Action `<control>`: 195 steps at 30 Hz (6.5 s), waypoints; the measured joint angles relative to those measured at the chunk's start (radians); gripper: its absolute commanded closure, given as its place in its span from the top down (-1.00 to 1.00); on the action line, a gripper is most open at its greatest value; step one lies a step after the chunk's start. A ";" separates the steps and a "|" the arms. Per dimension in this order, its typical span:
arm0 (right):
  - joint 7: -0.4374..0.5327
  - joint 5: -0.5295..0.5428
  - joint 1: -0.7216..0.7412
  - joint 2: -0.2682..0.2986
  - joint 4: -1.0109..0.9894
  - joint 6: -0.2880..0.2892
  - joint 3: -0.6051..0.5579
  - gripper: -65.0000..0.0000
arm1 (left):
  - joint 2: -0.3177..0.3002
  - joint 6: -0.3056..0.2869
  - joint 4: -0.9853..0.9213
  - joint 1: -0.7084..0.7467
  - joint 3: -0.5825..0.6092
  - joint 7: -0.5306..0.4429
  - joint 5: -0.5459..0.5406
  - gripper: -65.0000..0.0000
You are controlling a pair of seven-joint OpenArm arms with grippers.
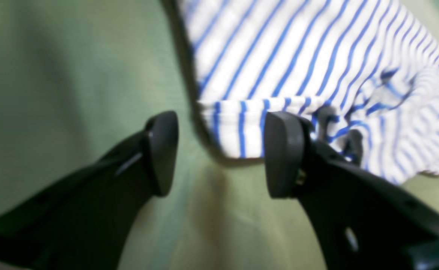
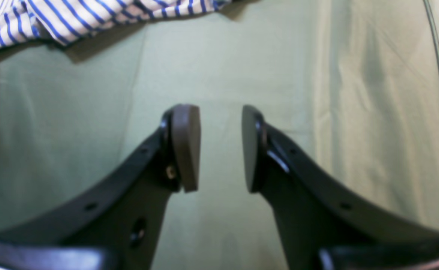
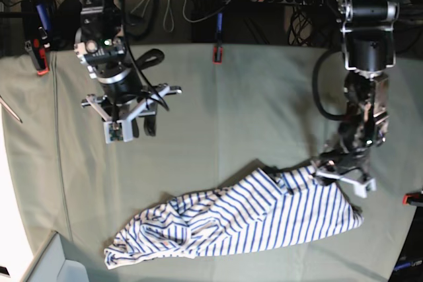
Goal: Layout the t-shirt on the table in an organized manner, then fold the t-shirt properly
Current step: 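Move the left gripper down to the striped shirt's edge, then grasp the shirt edge with the left gripper and drag it back, then reach both grippers into the shirt's middle and grasp the fabric, then lift and fling the shirt back with the left gripper, spreading it, then reach the left gripper down along the shirt to its hem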
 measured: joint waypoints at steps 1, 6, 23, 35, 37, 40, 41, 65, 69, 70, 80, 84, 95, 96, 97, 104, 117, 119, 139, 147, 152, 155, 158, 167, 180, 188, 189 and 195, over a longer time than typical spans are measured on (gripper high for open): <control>0.000 0.000 0.003 -0.003 -0.002 0.000 0.002 -0.38 | 0.000 -0.002 -0.051 -0.020 0.036 -0.040 -0.005 0.10; 0.000 -0.001 0.002 0.001 -0.003 0.000 0.061 -0.38 | 0.002 0.000 -0.313 -0.124 0.168 -0.229 -0.008 0.10; 0.006 0.004 0.026 0.051 -0.002 0.004 0.081 -0.38 | -0.058 0.011 0.304 0.302 0.082 -0.171 -0.159 -1.00; 0.000 0.006 0.057 0.136 -0.034 0.004 -0.062 -0.38 | -0.017 0.002 0.681 0.824 -0.257 -0.163 -0.153 -1.00; 0.000 0.005 0.057 0.135 -0.033 0.004 -0.116 -0.38 | 0.006 -0.008 0.641 0.820 -0.286 -0.167 -0.154 -1.00; -0.002 0.006 0.067 0.135 -0.034 0.004 -0.227 -0.31 | 0.030 -0.010 0.592 0.817 -0.320 -0.158 -0.155 -1.00; 0.002 0.010 0.080 0.135 -0.042 0.006 -0.261 -0.22 | 0.033 -0.007 0.575 0.807 -0.325 -0.157 -0.156 -1.00; 0.008 0.007 0.347 0.033 -0.426 0.008 -0.601 0.18 | 0.056 0.004 0.771 0.802 -0.327 -0.163 -0.159 0.21; 0.006 0.005 0.313 0.069 -0.407 0.008 -0.509 0.18 | 0.113 0.005 0.720 0.720 -0.258 -0.154 -0.119 0.21; 0.007 0.006 0.298 0.087 -0.389 0.008 -0.483 0.18 | 0.114 0.005 0.703 0.705 -0.228 -0.151 -0.090 0.21; 0.005 0.005 0.197 0.185 -0.262 0.008 -0.359 0.18 | 0.119 0.008 0.563 0.603 -0.045 -0.158 0.002 0.19; 0.004 0.004 0.174 0.187 -0.258 0.008 -0.316 0.18 | 0.117 0.008 0.544 0.588 -0.044 -0.158 -0.002 -0.55; 0.007 0.004 0.138 0.185 -0.253 0.009 -0.169 0.18 | 0.111 0.018 0.697 0.561 0.079 -0.154 0.000 -1.00; 0.007 0.007 0.129 0.184 -0.250 0.009 -0.143 0.18 | 0.111 0.012 0.735 0.557 0.123 -0.153 -0.006 -1.00; 0.006 0.007 0.121 0.182 -0.249 0.008 -0.117 0.18 | 0.112 0.009 0.770 0.551 0.165 -0.151 -0.001 -1.00; 0.007 0.006 0.097 0.181 -0.241 0.008 0.110 0.19 | 0.109 0.010 0.852 0.394 0.507 -0.153 0.006 -1.00; 0.003 0.004 0.011 0.172 -0.243 0.010 0.459 0.19 | 0.038 -0.003 0.777 0.195 1.115 -0.148 0.006 -1.00; 0.006 0.004 0.011 0.171 -0.244 0.010 0.462 0.19 | 0.011 0.001 0.738 0.160 1.182 -0.147 0.006 -1.00; 0.006 0.006 0.019 0.141 -0.247 0.009 0.455 0.19 | -0.101 0.006 0.819 0.269 1.033 -0.166 -0.003 0.53; 0.006 0.007 0.019 0.138 -0.246 0.010 0.424 0.19 | -0.133 0.012 0.843 0.564 0.550 -0.165 -0.006 0.53; 0.009 0.007 0.021 0.139 -0.244 0.010 0.380 0.19 | -0.121 0.004 0.898 0.731 0.293 -0.171 -0.006 0.54; 0.006 0.007 0.019 0.136 -0.244 0.010 0.357 0.19 | -0.119 0.005 0.885 0.793 0.172 -0.163 -0.006 0.54; 0.008 0.007 0.019 0.138 -0.245 0.010 0.334 0.19 | -0.118 0.004 0.851 0.818 0.098 -0.168 -0.006 0.54; 0.006 0.006 0.017 0.139 -0.247 0.010 0.288 0.19 | 0.026 0.005 0.765 0.856 -0.206 -0.157 -0.007 0.54; 0.007 0.006 0.019 0.142 -0.247 0.010 0.264 0.19 | 0.055 0.006 0.468 0.425 -0.269 -0.155 0.008 0.53; 0.009 0.007 0.019 0.144 -0.247 0.010 0.265 0.19 | -0.004 -0.003 0.172 0.324 -0.083 -0.178 0.010 0.52; 0.007 0.007 0.019 0.144 -0.247 0.010 0.265 0.19 | -0.006 -0.006 0.149 0.312 -0.082 -0.188 0.006 0.52; 0.008 0.007 0.019 0.143 -0.247 0.010 0.266 0.19 | -0.020 -0.003 0.095 0.273 -0.045 -0.195 0.008 -0.25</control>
